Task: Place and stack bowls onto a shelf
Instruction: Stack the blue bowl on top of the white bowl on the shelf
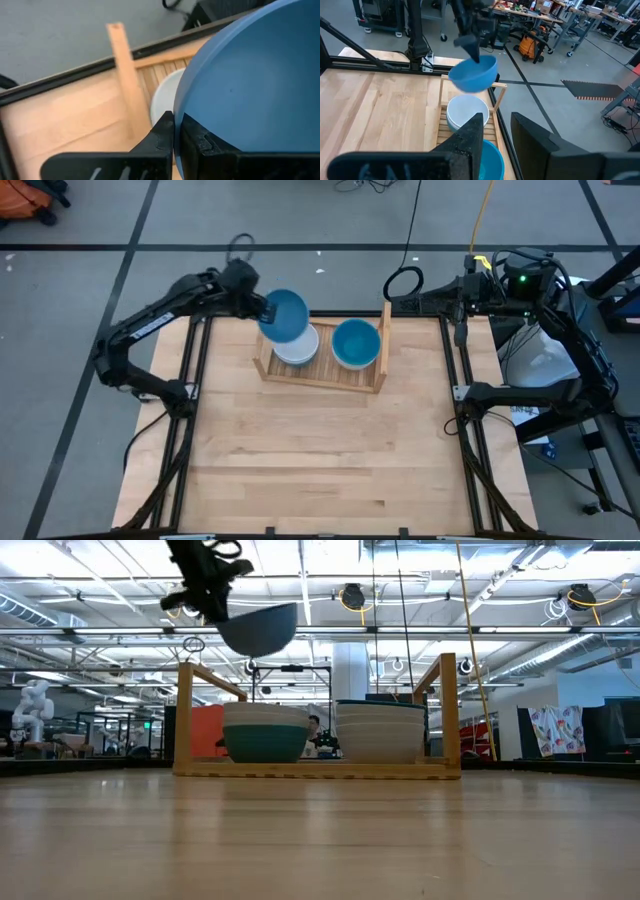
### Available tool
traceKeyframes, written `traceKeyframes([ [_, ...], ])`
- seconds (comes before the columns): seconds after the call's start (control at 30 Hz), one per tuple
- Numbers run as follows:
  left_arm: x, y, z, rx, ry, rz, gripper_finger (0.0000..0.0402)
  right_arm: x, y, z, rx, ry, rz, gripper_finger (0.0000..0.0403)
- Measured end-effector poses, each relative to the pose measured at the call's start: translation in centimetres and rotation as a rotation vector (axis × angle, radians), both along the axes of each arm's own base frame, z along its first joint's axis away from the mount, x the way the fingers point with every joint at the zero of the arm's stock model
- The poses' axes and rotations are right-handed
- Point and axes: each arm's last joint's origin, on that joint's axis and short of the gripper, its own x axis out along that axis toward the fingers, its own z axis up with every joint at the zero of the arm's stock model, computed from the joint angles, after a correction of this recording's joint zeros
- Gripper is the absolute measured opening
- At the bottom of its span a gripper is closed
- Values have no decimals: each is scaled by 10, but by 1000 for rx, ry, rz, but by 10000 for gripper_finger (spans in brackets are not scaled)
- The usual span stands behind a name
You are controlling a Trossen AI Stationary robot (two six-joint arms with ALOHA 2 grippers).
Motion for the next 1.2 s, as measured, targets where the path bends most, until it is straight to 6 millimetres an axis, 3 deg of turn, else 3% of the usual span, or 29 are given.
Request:
traceKeyframes([
  [0.13,19,8,-17,-33,42,-58,9,0,0,0,0,1,0,96],
  [0.53,49,32,-64,-128,191,-115,9,0,0,0,7,-1,-5,96],
  [0.8,46,46,-75,-176,197,-114,9,0,0,0,7,0,-5,96],
  [1.2,38,46,-77,-245,237,-108,9,0,0,0,7,-1,-5,96],
])
